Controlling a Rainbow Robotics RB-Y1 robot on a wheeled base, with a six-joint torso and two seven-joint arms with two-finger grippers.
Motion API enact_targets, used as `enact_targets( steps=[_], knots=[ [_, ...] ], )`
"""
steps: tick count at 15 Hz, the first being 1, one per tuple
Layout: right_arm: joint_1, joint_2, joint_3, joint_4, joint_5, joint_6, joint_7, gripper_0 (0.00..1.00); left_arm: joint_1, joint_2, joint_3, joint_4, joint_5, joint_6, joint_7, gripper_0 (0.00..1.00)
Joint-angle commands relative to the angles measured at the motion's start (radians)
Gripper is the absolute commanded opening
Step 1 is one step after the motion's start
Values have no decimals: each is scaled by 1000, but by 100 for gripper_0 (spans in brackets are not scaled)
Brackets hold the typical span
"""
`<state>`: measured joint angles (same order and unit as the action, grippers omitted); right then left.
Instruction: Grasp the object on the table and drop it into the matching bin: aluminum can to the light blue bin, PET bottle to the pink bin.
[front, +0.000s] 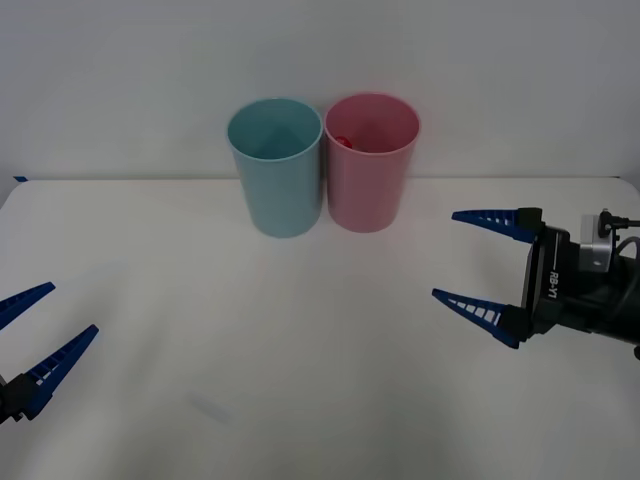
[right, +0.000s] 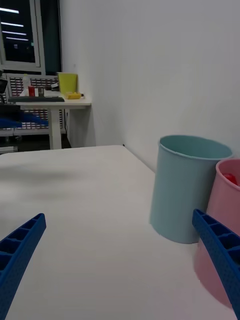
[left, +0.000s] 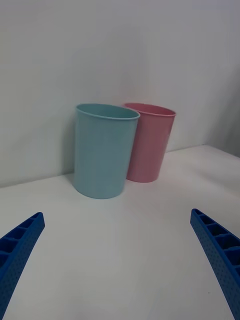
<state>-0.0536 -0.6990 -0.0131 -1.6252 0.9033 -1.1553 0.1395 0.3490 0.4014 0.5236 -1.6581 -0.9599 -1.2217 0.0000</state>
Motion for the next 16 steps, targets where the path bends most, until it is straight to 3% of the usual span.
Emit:
enact_targets(
  steps=[1,5,9,12,16],
  knots=[
    [74,-13,-25,-18,0,3,-12,100,0,0,0,0,0,0,0,100],
    [193,-24,-80,-30,-1,8,-70,100,0,0,0,0,0,0,0,100],
    [353,-31,-126,-159,0,81,-124,100,0,0,0,0,0,0,0,100],
    [474,-30,-163,-254,23,123,-251,100,0,0,0,0,0,0,0,100],
    [526,-30,-189,-279,26,132,-301,100,0,0,0,0,0,0,0,100]
  ],
)
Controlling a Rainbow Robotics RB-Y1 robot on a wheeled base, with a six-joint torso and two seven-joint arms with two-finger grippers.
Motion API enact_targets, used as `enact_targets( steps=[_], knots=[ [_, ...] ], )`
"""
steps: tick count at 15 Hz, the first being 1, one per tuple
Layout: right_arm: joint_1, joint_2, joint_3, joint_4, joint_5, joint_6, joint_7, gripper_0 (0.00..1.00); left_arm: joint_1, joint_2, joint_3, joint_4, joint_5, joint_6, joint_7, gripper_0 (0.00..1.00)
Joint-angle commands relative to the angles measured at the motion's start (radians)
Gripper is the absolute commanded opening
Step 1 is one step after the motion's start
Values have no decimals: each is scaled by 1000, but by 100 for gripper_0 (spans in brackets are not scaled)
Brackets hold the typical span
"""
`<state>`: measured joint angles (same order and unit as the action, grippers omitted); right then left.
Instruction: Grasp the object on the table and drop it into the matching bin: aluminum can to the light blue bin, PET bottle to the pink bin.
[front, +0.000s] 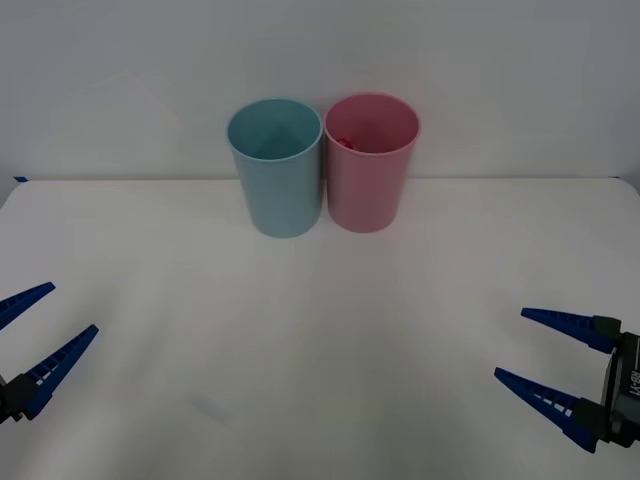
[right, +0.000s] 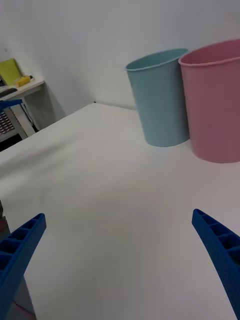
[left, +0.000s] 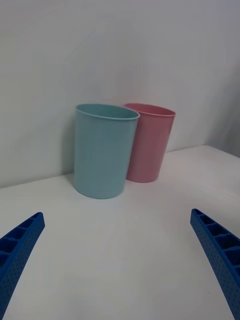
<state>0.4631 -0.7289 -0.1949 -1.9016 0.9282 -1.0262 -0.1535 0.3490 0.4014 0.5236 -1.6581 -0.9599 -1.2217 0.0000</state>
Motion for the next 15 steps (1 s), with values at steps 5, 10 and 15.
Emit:
enact_targets(
  steps=[5,10,15],
  knots=[
    [8,82,-48,-2,78,-6,-38,100,0,0,0,0,0,0,0,100],
    [6,135,-49,-24,142,-9,-61,100,0,0,0,0,0,0,0,100],
    [6,135,-49,-24,142,-9,-61,100,0,0,0,0,0,0,0,100]
  ],
)
